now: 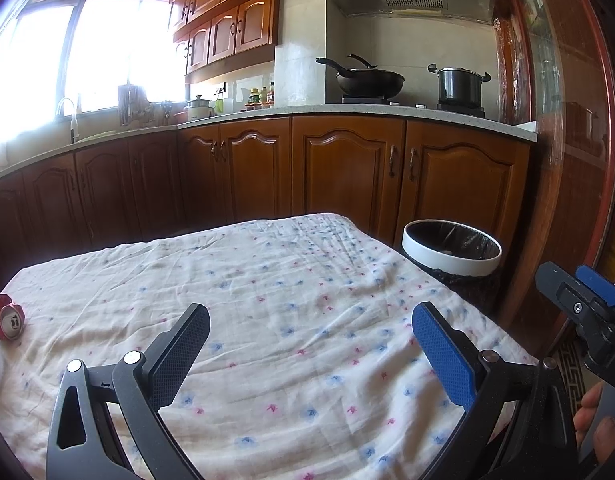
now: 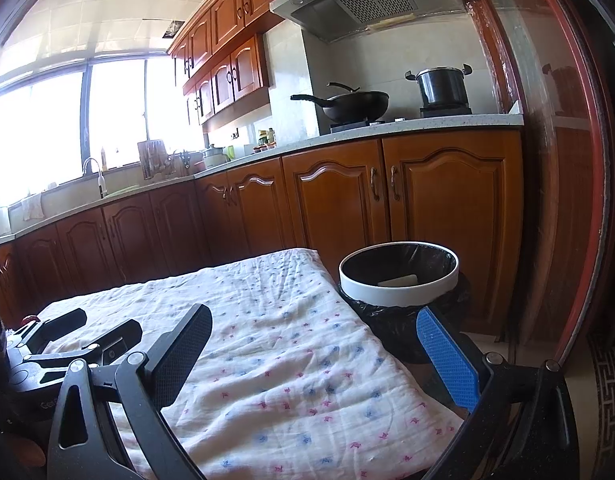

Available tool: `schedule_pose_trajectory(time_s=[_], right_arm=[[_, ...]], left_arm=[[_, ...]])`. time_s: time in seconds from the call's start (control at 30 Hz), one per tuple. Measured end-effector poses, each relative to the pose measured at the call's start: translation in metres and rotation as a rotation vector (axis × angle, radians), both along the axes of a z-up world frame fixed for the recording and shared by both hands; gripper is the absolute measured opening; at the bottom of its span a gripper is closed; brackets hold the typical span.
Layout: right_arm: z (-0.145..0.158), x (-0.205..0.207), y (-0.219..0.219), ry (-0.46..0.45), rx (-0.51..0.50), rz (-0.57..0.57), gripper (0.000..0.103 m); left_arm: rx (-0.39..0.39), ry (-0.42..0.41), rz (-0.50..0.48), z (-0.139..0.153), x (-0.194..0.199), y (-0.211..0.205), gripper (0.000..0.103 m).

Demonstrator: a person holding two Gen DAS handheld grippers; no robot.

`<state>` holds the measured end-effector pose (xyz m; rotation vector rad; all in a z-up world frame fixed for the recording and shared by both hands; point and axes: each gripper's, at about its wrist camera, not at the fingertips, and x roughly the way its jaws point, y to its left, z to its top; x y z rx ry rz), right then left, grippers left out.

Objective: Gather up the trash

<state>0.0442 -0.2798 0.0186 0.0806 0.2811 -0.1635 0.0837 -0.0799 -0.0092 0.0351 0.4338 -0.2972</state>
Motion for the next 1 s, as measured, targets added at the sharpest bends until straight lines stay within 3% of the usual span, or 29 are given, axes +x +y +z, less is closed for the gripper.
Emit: schedule_pose_trajectory(time_s=[1.0], right_arm=[[-0.0002,0.0001,0.0031,0.003,0.007,0.001,0.103]], left_arm=[[0.000,0.006,-0.008,-0.0018,0.0006,0.0013,0.102]])
